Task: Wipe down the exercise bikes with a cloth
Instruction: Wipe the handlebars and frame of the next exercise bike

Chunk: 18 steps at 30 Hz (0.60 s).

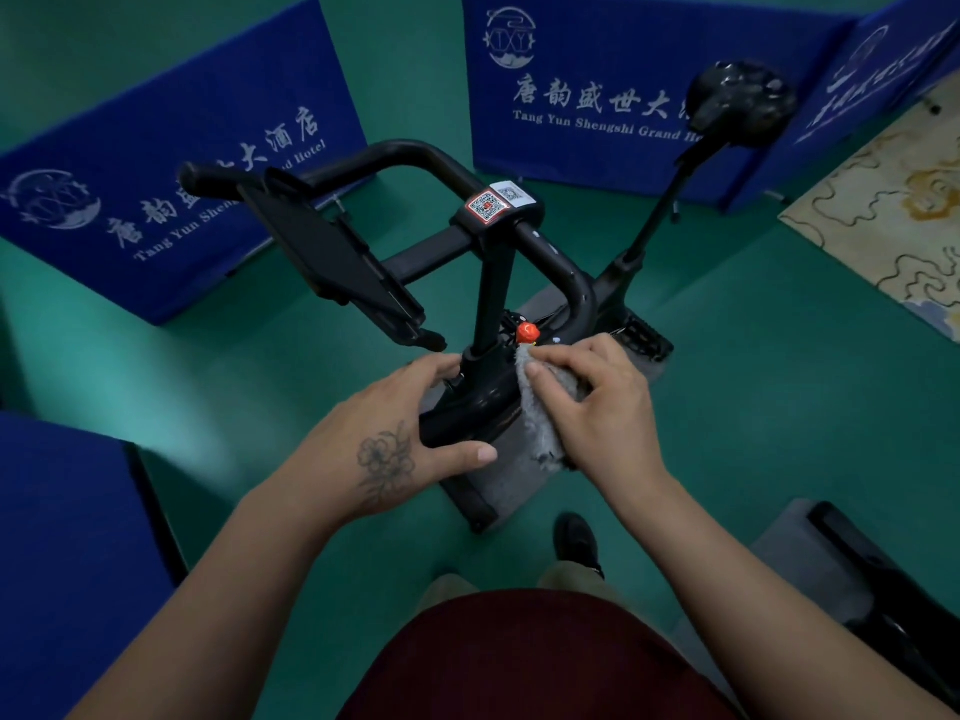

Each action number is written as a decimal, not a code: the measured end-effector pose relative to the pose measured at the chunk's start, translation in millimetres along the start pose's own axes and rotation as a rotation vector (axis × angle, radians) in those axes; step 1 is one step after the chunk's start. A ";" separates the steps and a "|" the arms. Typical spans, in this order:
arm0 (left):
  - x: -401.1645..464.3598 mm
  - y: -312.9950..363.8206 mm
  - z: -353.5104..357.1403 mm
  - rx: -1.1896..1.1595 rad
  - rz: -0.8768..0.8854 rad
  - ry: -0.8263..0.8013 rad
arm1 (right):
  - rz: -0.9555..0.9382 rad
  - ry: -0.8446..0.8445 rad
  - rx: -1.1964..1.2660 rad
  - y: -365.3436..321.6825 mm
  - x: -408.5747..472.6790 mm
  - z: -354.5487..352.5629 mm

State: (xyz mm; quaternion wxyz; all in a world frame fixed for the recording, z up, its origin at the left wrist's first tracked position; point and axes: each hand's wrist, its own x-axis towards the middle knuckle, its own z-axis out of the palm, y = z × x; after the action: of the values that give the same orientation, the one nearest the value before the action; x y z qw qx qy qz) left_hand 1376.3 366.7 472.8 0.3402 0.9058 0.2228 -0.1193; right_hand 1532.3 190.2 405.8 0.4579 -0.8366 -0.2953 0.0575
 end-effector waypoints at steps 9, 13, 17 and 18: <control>-1.4 8.4 -3.6 0.082 0.003 -0.012 | -0.034 -0.009 -0.023 10.9 12.4 -6.0; -4.2 17.1 -6.2 0.186 0.012 -0.006 | 0.019 0.045 -0.010 18.2 23.4 -9.3; -3.9 21.0 -10.5 0.173 0.003 -0.049 | -0.013 0.009 0.015 12.6 7.0 -6.7; -3.5 23.2 -11.6 0.165 -0.001 -0.055 | -0.025 -0.005 0.026 12.2 3.2 -6.6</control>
State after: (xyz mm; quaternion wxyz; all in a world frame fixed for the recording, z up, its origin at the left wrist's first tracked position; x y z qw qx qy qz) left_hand 1385.2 357.9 495.7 0.2701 0.9270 0.2033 -0.1624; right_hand 1542.8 182.1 400.4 0.4688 -0.8266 -0.3061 0.0577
